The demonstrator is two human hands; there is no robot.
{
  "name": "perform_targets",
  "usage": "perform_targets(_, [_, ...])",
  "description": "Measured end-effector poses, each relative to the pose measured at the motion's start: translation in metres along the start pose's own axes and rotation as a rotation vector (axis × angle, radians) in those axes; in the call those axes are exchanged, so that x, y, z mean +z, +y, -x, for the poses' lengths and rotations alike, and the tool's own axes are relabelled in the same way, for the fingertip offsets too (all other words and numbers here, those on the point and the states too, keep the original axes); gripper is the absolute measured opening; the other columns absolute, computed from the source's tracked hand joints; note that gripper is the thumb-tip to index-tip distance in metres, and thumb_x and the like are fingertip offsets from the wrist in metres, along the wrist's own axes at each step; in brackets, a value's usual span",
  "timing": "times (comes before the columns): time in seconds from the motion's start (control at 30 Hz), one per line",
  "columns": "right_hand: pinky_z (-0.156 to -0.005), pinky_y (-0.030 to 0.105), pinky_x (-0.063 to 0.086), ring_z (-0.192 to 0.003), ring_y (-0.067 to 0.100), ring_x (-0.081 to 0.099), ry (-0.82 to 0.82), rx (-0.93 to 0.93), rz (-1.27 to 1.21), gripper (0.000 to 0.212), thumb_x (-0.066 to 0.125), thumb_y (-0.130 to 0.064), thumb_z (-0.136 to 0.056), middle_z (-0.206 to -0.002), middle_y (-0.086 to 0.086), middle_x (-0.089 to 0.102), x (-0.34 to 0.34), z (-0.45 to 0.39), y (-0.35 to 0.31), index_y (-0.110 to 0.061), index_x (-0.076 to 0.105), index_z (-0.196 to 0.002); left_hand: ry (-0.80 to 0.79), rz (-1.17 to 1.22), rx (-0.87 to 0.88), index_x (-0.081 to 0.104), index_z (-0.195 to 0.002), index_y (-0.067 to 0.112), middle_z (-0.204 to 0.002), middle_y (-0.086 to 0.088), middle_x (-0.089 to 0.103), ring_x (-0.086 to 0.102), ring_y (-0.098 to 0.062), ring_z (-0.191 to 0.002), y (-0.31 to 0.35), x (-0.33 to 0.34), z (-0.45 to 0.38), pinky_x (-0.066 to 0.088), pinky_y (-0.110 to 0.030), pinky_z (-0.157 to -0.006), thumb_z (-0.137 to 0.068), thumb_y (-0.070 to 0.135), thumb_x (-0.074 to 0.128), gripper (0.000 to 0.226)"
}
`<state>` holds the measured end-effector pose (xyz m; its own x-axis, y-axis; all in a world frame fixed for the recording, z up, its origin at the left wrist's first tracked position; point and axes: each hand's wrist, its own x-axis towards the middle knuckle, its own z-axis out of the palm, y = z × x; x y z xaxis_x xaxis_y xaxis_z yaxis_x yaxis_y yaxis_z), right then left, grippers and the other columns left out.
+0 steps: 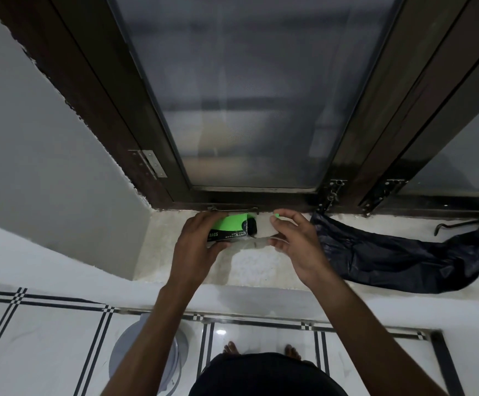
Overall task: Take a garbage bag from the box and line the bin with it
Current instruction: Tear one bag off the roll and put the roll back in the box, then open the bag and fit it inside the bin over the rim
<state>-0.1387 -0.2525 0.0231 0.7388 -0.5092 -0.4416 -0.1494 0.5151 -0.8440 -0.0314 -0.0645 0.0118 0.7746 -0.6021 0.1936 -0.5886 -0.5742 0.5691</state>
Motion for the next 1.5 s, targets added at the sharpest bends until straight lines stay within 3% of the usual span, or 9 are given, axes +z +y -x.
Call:
perform_targets(0.33, [-0.059,0.018,0.047,-0.068,0.007,0.059,-0.110,-0.166,0.210,0.021,0.079,-0.007,-0.082,-0.089,0.003,0.062,0.016,0.008,0.011,-0.015,0.060,-0.084,0.028,-0.118,0.064,0.064,-0.124,0.019,-0.123,-0.004,0.066,0.060,-0.027,-0.111,0.008,0.007,0.005,0.048,-0.031,-0.089,-0.071,0.016,0.087,0.058])
perform_targets(0.53, [-0.062,0.017,0.051,-0.070,0.007,0.063,-0.088,-0.175,0.237,0.009,0.075,-0.015,-0.087,-0.083,0.004,0.071,0.019,0.013,0.013,-0.007,0.072,-0.088,0.061,-0.133,0.059,0.066,-0.123,0.017,-0.121,-0.005,0.068,0.061,-0.028,-0.108,0.010,0.006,0.007,0.051,-0.034,-0.087,-0.069,0.015,0.089,0.059])
perform_targets(0.67, [-0.075,0.021,0.055,-0.085,0.014,0.067,-0.104,-0.157,0.243,0.011,0.066,-0.011,-0.093,-0.104,0.010,0.070,0.021,0.016,0.021,-0.015,0.076,-0.093,0.056,-0.191,0.076,0.069,-0.119,0.014,-0.118,-0.009,0.071,0.065,-0.032,-0.105,0.009,0.009,0.007,0.053,-0.040,-0.088,-0.066,0.014,0.090,0.057])
perform_targets(0.8, [-0.081,0.021,0.056,-0.087,0.007,0.067,-0.156,-0.135,0.325,0.017,0.063,-0.008,-0.095,-0.099,-0.002,0.073,0.018,0.017,0.023,-0.021,0.074,-0.098,0.038,-0.241,0.054,0.069,-0.119,0.015,-0.117,-0.009,0.071,0.065,-0.033,-0.104,0.001,0.009,0.005,0.053,-0.050,-0.094,-0.063,0.014,0.091,0.060])
perform_targets(0.93, [-0.074,0.023,0.056,-0.090,0.014,0.069,-0.029,-0.208,0.331,0.022,0.058,0.000,-0.094,-0.096,0.002,0.073,0.002,0.016,0.020,-0.015,0.071,-0.105,0.039,-0.341,-0.018,0.068,-0.121,0.020,-0.120,-0.005,0.070,0.065,-0.031,-0.112,-0.008,0.004,0.001,0.038,-0.059,-0.109,-0.061,0.014,0.092,0.065])
perform_targets(1.17, [-0.082,0.020,0.054,-0.094,0.008,0.068,0.144,-0.378,0.671,0.026,0.063,-0.004,-0.092,-0.099,-0.012,0.074,-0.079,0.015,-0.003,-0.028,0.072,-0.094,-0.057,-0.428,-0.016,0.061,-0.130,0.020,-0.129,-0.007,0.064,0.054,-0.033,-0.129,-0.020,-0.001,-0.004,0.028,-0.065,-0.113,-0.062,0.004,0.088,0.076])
perform_targets(1.27, [-0.086,0.021,0.052,-0.097,0.014,0.068,0.215,-0.478,0.882,0.022,0.064,-0.001,-0.090,-0.103,-0.004,0.073,-0.125,0.025,-0.014,-0.018,0.074,-0.100,-0.098,-0.370,0.037,0.054,-0.139,0.017,-0.140,-0.010,0.055,0.039,-0.035,-0.141,-0.005,0.009,-0.002,0.021,-0.056,-0.117,-0.065,0.013,0.088,0.081])
perform_targets(1.37, [-0.098,0.026,0.044,-0.109,0.025,0.063,0.337,-0.622,1.086,0.030,0.060,0.010,-0.086,-0.108,0.007,0.071,-0.173,0.039,-0.022,-0.010,0.073,-0.104,-0.111,-0.104,0.151,0.057,-0.134,0.019,-0.135,-0.006,0.057,0.047,-0.027,-0.129,0.039,0.032,0.011,0.038,-0.035,-0.106,-0.077,0.015,0.082,0.063])
perform_targets(1.5, [-0.112,0.053,0.037,-0.130,0.044,0.050,0.311,-0.612,1.349,0.060,0.061,0.028,-0.062,-0.124,0.019,0.067,-0.233,0.054,-0.030,-0.003,0.072,-0.112,-0.271,0.029,0.364,0.065,-0.126,0.023,-0.125,0.003,0.062,0.053,-0.016,-0.116,0.110,0.080,0.026,0.050,-0.030,-0.093,-0.089,0.027,0.069,0.037])
